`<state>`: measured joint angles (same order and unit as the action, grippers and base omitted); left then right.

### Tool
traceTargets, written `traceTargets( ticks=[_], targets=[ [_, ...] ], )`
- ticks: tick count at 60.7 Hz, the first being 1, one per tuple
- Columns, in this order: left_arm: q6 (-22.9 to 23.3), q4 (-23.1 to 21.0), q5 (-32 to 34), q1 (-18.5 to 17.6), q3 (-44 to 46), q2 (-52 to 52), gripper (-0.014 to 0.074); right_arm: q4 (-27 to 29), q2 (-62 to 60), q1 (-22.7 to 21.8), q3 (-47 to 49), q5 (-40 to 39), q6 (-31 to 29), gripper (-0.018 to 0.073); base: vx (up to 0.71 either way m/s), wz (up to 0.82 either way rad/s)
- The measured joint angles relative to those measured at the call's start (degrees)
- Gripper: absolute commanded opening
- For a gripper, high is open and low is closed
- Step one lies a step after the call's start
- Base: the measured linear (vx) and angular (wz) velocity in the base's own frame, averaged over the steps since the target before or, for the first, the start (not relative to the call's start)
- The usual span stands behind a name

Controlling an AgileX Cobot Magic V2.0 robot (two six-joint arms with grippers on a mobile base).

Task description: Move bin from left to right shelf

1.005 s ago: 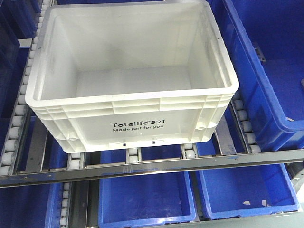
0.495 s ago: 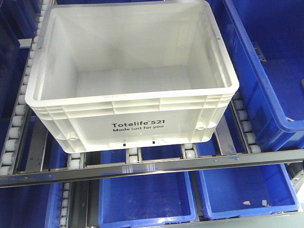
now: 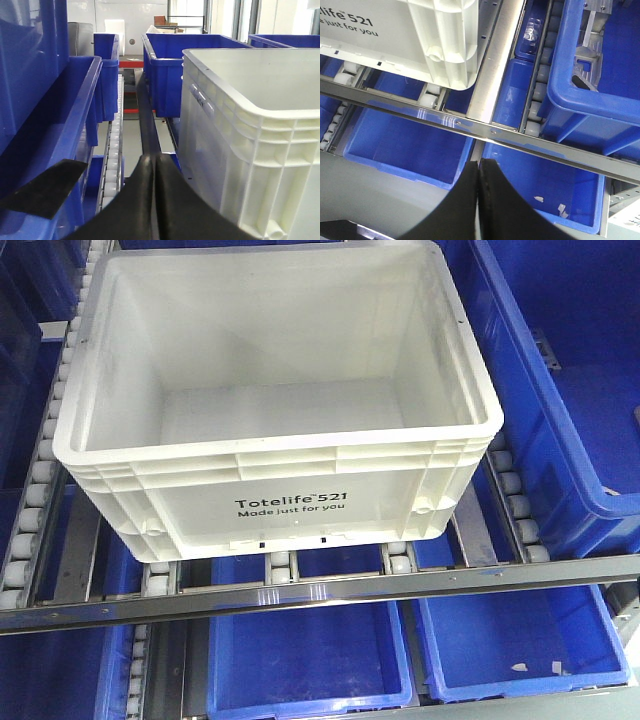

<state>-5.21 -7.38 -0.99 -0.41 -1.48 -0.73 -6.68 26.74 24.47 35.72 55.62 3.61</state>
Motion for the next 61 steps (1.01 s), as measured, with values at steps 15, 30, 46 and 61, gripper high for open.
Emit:
traceTargets(
  ticks=[15, 30, 46, 61],
  targets=[
    [0.0, 0.0, 0.0, 0.0, 0.0, 0.0, -0.0009, -1.3, -9.7, -9.8, -10.1, -11.8, 1.0, -0.0008, 0.00, 0.00],
    [0.0, 0.0, 0.0, 0.0, 0.0, 0.0, -0.0009, -2.6, -21.7, -22.1, -27.3, -34.7, 4.1, -0.0008, 0.00, 0.00],
    [0.0, 0.0, 0.0, 0.0, 0.0, 0.0, -0.0009, -2.6, -26.7, -25.6, -36.7, -46.2, 5.0, -0.0004, 0.00, 0.00],
    [0.0, 0.0, -0.1, 0.0, 0.0, 0.0, -0.0009, -2.1, -27.3, -25.8, -37.4, -50.1, 5.7, -0.0004, 0.00, 0.00]
  ],
)
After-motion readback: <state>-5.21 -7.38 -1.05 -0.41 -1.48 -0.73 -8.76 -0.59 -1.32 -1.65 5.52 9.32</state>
